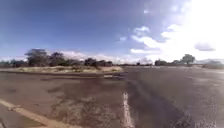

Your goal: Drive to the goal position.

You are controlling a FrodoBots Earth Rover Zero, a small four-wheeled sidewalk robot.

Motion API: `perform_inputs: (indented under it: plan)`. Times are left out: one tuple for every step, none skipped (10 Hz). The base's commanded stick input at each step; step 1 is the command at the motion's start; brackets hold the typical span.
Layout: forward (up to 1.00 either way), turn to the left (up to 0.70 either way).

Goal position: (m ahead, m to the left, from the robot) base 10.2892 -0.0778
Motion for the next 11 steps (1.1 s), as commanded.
perform_inputs:
  plan:
    - [0.70,-0.31]
    - [0.70,-0.15]
    - [0.70,0.00]
    - [0.70,0.00]
    - [0.70,0.00]
    - [0.70,0.00]
    - [0.70,0.00]
    - [0.70,0.00]
    - [0.70,0.00]
    - [0.70,0.00]
    - [0.70,0.00]
